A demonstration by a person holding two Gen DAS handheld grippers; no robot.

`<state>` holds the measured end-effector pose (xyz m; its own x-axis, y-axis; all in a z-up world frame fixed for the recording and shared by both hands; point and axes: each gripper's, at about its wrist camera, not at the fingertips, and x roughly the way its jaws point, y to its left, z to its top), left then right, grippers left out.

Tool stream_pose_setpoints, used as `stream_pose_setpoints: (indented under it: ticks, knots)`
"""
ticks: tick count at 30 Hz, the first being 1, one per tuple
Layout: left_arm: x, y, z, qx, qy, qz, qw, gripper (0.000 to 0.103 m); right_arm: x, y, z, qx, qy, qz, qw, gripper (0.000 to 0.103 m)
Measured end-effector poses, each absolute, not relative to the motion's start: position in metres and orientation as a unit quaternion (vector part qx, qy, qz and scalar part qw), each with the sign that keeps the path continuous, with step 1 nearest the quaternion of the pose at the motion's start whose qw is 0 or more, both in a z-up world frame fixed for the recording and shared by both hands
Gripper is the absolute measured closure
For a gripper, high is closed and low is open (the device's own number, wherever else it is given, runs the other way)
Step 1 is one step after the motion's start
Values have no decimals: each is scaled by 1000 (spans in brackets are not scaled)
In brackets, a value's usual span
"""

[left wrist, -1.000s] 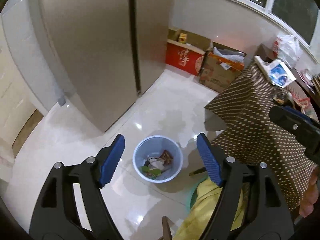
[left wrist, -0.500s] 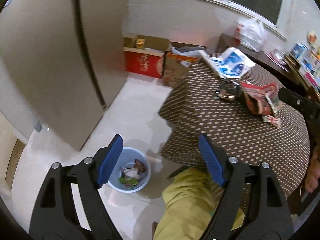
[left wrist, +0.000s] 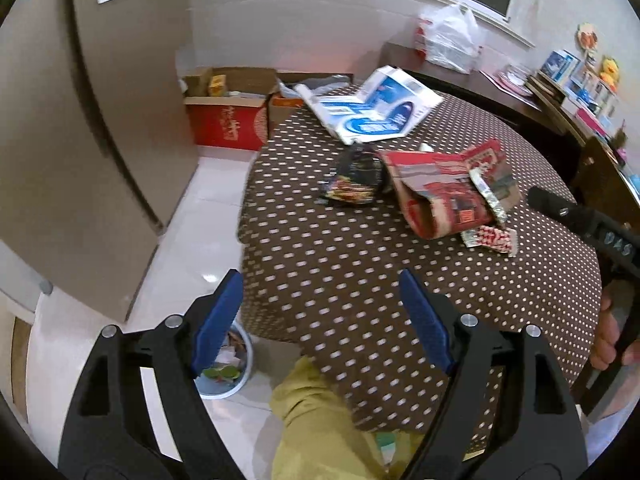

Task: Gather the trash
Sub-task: 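Move both empty grippers back over the table, then grasp the white wrapper with the right gripper while left grasps the red-white candy wrapper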

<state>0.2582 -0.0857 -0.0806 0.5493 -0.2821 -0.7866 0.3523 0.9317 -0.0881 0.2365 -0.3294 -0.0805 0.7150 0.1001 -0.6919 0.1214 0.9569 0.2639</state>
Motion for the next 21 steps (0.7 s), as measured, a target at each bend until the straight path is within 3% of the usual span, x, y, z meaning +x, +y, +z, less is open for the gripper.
stream_pose_setpoints:
  ticks: [12, 21]
  knots:
    - [268, -132, -97, 38, 463, -226, 856, 24, 279, -345, -115, 119, 417, -3, 901, 57]
    - [261, -166, -105, 49, 472, -266, 839, 22, 279, -350, -126, 126, 420, -4, 899, 90]
